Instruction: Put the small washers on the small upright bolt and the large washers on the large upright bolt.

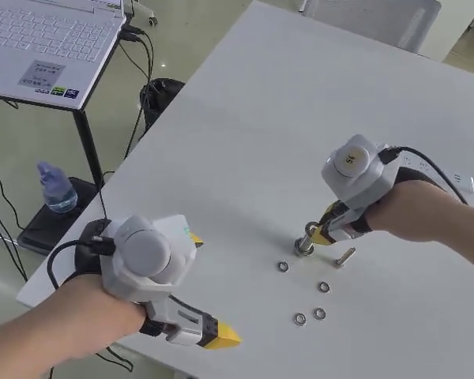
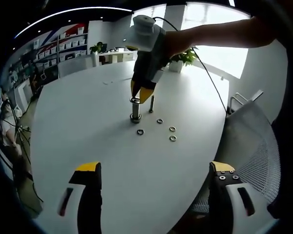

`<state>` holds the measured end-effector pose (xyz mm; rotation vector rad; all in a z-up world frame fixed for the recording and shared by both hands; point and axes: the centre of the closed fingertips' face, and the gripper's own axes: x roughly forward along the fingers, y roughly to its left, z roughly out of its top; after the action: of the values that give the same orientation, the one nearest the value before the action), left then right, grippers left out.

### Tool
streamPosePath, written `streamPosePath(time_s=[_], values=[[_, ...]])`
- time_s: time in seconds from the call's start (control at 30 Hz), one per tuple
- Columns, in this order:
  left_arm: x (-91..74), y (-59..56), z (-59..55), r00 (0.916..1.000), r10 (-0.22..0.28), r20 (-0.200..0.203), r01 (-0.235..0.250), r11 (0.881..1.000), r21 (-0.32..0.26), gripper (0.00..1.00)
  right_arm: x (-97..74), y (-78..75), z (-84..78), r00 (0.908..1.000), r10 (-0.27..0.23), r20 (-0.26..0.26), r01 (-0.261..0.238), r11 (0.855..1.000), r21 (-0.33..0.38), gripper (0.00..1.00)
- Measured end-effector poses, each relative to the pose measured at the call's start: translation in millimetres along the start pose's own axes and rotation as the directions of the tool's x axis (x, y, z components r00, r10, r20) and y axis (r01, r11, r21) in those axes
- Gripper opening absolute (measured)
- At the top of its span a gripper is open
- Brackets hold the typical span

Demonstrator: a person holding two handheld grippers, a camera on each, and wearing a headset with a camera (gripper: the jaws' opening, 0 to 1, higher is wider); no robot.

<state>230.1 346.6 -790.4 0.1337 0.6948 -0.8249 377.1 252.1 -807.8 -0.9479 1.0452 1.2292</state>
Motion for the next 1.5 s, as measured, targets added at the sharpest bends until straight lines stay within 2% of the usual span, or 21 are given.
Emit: streamPosePath(time_s=[0.47,0.93,1.5], values=[[0.1,3.0,-3.9,1.0,-0.006,-0.005,0.006,1.0,-0.004,0.9,12.4,0.2,-0.5,0.9997,0.002,-0.024,-0.002,1.0,-0.025,0.22],[-1.9,6.2,-10.8,0.9999,0.002,-0.011,-0.002,1.0,-0.022,0.89,35.0,-2.9,-6.4,0.999,0.005,-0.045,-0.006,0.999,-0.037,0.22],[-1.5,4.0,-9.4,1.0,-0.008,-0.005,0.008,1.0,-0.019,0.89,43.7,2.9,-9.0,0.9986,0.006,-0.053,-0.007,1.0,-0.023,0.22]])
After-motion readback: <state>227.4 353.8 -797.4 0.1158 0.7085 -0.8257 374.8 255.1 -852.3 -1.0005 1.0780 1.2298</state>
